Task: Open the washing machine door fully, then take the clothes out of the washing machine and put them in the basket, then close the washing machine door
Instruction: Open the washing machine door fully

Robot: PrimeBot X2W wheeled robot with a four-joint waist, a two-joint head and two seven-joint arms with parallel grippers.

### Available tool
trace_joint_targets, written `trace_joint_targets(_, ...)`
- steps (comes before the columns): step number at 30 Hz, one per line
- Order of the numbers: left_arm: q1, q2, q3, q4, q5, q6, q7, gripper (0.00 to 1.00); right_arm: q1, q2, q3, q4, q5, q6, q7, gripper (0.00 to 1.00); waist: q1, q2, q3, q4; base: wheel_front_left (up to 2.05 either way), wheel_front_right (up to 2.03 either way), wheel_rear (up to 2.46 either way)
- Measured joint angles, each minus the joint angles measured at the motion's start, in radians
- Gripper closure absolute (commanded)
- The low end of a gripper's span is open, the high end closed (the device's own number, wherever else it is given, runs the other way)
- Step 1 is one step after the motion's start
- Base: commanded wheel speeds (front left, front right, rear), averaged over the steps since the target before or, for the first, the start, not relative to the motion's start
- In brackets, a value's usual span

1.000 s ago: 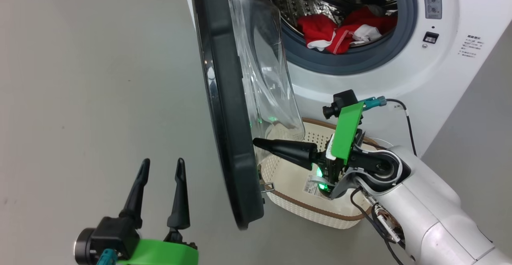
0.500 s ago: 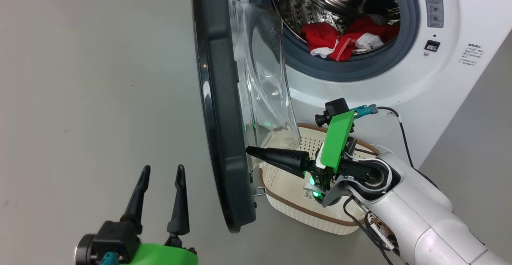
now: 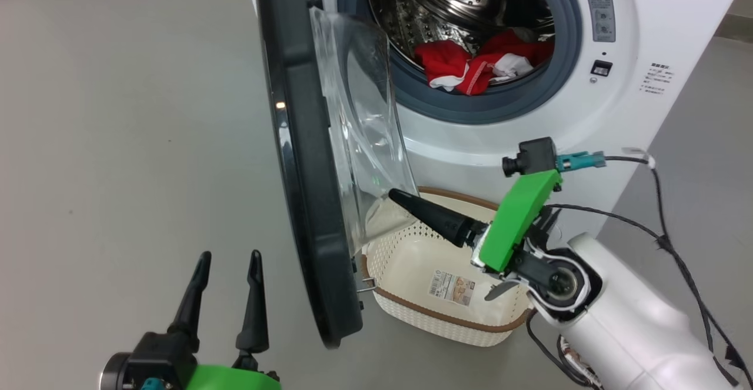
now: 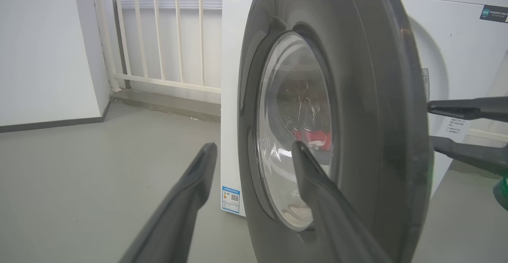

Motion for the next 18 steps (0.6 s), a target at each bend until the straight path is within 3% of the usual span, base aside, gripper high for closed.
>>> trace_joint_targets(7,0.000,0.002,0.009,-0.002,0.008,-0.001,0.000,0.00,0.047,-0.033,0.055,-0.067,-0.227,0.000,-0.272,0.00,0.0000,0.0000,-0.004,-0.021,0.00,0.00,0.00)
trace_joint_targets(13,0.014,0.002,0.008,-0.013,0.022,-0.001,0.000,0.00,0.056,-0.071,0.110,0.016,-0.449,0.000,-0.538,0.00,0.0000,0.0000,-0.013,-0.026,0.00,0.00,0.00)
trace_joint_targets(18,0.027,0.004,0.010,-0.021,0.024,0.000,0.000,0.00,0.076,-0.057,0.099,0.097,-0.618,0.000,-0.625,0.00,0.0000,0.0000,-0.018,-0.026,0.00,0.00,0.00)
